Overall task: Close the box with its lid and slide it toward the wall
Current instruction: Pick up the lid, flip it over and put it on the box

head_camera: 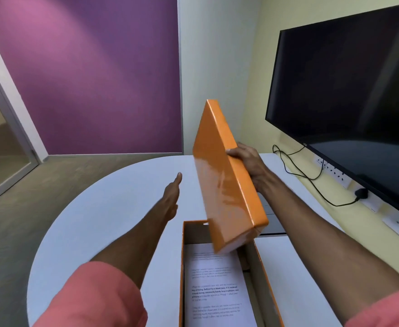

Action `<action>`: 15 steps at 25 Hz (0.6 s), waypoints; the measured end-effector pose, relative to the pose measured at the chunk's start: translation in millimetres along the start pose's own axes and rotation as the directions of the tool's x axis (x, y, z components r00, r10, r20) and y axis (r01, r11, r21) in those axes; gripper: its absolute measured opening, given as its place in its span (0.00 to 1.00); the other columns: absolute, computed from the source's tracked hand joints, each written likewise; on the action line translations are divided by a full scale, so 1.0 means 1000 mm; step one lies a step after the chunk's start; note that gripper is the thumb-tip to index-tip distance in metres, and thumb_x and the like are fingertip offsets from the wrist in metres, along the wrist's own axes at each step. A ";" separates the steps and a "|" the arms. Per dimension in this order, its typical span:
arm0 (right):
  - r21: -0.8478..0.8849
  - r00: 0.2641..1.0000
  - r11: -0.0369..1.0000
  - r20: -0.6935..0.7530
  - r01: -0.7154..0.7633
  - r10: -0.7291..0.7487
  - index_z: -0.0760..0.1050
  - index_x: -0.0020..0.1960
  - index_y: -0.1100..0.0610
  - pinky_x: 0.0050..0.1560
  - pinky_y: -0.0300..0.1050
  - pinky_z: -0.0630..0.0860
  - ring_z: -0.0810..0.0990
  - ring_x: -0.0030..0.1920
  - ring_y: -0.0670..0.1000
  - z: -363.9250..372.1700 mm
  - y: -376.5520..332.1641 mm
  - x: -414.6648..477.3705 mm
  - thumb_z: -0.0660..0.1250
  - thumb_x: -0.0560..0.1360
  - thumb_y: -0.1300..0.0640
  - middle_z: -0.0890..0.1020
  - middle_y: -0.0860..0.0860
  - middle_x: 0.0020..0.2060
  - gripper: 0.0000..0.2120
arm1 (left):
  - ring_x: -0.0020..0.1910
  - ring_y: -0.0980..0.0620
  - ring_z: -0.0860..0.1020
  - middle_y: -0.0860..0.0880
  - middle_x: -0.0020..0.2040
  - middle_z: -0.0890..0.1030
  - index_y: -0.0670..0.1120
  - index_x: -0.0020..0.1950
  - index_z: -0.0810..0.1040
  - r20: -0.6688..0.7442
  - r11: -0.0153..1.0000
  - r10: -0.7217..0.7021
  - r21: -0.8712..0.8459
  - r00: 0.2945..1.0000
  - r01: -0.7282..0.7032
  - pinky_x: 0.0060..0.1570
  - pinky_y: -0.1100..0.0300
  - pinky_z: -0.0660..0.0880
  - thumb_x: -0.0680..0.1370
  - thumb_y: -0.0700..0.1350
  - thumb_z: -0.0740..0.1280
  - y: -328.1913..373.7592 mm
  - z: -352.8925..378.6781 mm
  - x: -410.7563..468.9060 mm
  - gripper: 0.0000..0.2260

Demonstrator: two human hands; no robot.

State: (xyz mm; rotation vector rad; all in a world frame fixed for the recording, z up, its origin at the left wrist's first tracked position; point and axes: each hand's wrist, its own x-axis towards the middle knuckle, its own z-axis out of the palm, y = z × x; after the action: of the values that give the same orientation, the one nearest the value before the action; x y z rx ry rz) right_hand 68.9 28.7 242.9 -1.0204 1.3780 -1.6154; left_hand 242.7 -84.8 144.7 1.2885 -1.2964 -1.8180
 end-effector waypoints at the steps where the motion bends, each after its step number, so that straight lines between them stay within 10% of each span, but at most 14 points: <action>1: 0.025 1.000 1.000 -0.013 0.003 -0.003 0.79 0.52 0.55 0.31 0.42 0.79 0.80 0.30 0.52 -0.005 -0.004 -0.001 0.64 0.77 0.61 0.82 0.52 0.35 0.07 | 0.77 0.43 0.57 0.46 0.79 0.59 0.46 0.78 0.56 -0.015 1.000 -0.009 0.009 1.000 0.009 0.74 0.41 0.54 0.79 0.63 0.54 -0.003 -0.005 0.003 0.33; 9: 0.269 0.995 0.959 0.064 -0.093 0.078 0.74 0.58 0.54 0.31 0.41 0.80 0.83 0.32 0.48 -0.047 0.025 -0.008 0.59 0.80 0.55 0.84 0.48 0.34 0.10 | 0.72 0.41 0.67 0.45 0.76 0.64 0.49 0.78 0.57 0.200 0.996 -0.018 -0.085 0.980 0.035 0.68 0.41 0.66 0.80 0.62 0.53 -0.022 -0.021 0.004 0.29; 15: 0.039 0.955 0.982 -0.232 -0.182 0.187 0.73 0.63 0.60 0.44 0.46 0.79 0.80 0.48 0.55 -0.074 0.085 -0.010 0.64 0.78 0.61 0.80 0.55 0.48 0.14 | 0.55 0.44 0.77 0.42 0.67 0.75 0.48 0.72 0.68 -0.063 1.000 0.019 0.001 0.998 -0.019 0.53 0.47 0.76 0.80 0.50 0.62 -0.042 -0.029 0.005 0.21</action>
State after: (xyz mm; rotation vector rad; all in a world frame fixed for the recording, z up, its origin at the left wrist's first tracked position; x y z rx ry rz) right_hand 9.4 55.7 151.1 -0.6828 1.5625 -1.6426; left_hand 271.5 -84.2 102.5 1.3190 -1.2707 -1.7501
